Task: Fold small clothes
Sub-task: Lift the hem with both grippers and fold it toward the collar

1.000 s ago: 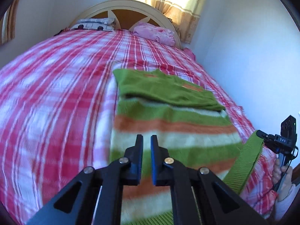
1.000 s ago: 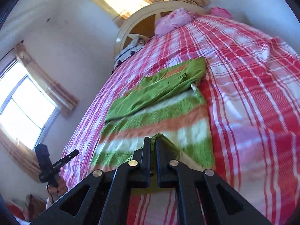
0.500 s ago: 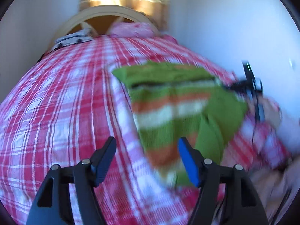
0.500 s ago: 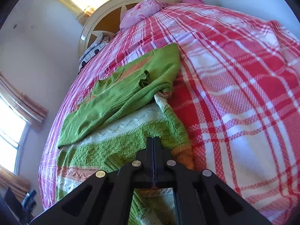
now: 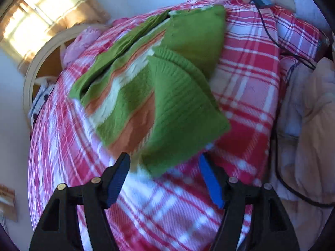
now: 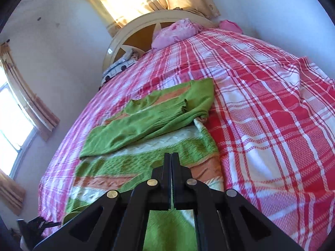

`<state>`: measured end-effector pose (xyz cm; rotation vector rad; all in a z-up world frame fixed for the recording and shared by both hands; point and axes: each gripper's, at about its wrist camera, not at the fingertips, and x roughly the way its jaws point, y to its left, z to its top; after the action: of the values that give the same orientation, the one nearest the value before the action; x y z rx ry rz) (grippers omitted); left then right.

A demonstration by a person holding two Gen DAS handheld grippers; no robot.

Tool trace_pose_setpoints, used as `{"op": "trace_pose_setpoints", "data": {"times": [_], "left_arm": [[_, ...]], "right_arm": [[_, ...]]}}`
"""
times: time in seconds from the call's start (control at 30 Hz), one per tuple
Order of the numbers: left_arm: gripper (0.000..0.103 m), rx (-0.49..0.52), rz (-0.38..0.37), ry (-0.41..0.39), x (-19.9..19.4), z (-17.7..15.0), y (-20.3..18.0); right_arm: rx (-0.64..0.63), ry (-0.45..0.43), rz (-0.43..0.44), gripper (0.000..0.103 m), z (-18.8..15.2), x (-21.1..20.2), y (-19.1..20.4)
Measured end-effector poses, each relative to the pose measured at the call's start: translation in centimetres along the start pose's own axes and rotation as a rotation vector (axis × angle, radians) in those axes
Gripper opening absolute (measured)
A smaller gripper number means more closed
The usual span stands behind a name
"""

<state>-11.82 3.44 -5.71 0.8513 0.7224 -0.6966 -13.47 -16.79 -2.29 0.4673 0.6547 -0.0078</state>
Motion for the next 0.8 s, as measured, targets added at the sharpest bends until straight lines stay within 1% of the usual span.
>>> {"op": "trace_pose_setpoints", "data": {"times": [0.07, 0.1, 0.13, 0.17, 0.2, 0.23, 0.27, 0.3, 0.33, 0.37, 0.4, 0.47, 0.53, 0.57, 0.67, 0.73, 0.77, 0.8], "left_arm": [[0.072, -0.026, -0.002, -0.023, 0.2, 0.4, 0.9], [0.072, -0.056, -0.014, -0.032, 0.5, 0.8, 1.5], [0.069, -0.090, -0.035, -0.042, 0.6, 0.8, 2.1], [0.061, -0.124, -0.055, -0.052, 0.7, 0.8, 2.7], [0.052, -0.189, -0.106, -0.068, 0.8, 0.6, 3.7], [0.033, -0.254, -0.165, -0.076, 0.9, 0.4, 4.5], [0.022, -0.343, -0.245, -0.090, 1.1, 0.0, 5.7], [0.022, -0.463, -0.330, -0.117, 1.3, -0.8, 7.3], [0.022, -0.540, -0.362, -0.140, 1.5, -1.5, 8.2], [0.022, -0.585, -0.375, -0.146, 1.6, -2.0, 8.6], [0.022, -0.639, -0.393, -0.147, 2.2, -2.6, 9.2], [0.022, -0.690, -0.423, -0.149, 2.5, -3.1, 9.1], [0.026, -0.769, -0.468, -0.163, 3.1, -3.7, 9.4], [0.029, -0.801, -0.488, -0.178, 3.0, -4.2, 9.5], [0.030, -0.899, -0.527, -0.225, 2.7, -5.1, 10.5], [0.030, -0.998, -0.577, -0.278, 2.8, -6.1, 11.2], [0.033, -1.041, -0.596, -0.302, 2.9, -6.7, 11.5], [0.038, -1.074, -0.607, -0.314, 2.9, -7.0, 11.7]], "right_arm": [[0.001, -0.001, 0.006, 0.000, -0.1, -0.3, 0.4], [0.003, -0.002, 0.013, 0.000, -0.2, -0.5, 0.5], [0.006, 0.000, 0.024, 0.000, -0.3, -0.6, 0.6], [0.010, 0.002, 0.034, 0.001, -0.4, -0.8, 0.6], [0.014, 0.002, 0.039, 0.001, -0.5, -0.9, 0.7], [0.015, 0.001, 0.041, 0.003, -0.6, -1.0, 0.6], [0.018, -0.001, 0.039, 0.011, -0.7, -1.2, 0.6], [0.022, -0.002, 0.036, 0.025, -0.9, -1.2, 0.5], [0.027, -0.005, 0.034, 0.034, -1.0, -1.2, 0.5], [0.032, -0.012, 0.034, 0.046, -1.1, -1.3, 0.4], [0.036, -0.024, 0.033, 0.049, -1.4, -1.4, 0.4], [0.034, -0.025, 0.036, 0.049, -1.6, -1.4, 0.4], [0.033, -0.020, 0.037, 0.049, -1.7, -1.3, 0.5], [0.032, -0.019, 0.035, 0.049, -1.7, -1.3, 0.5], [0.008, -0.017, 0.013, 0.049, -1.9, -1.6, 0.4], [-0.013, -0.022, -0.017, 0.049, -2.0, -1.9, 0.3], [-0.019, -0.024, -0.026, 0.049, -2.0, -2.0, 0.2], [-0.020, -0.025, -0.031, 0.049, -2.1, -2.2, 0.1]]}}
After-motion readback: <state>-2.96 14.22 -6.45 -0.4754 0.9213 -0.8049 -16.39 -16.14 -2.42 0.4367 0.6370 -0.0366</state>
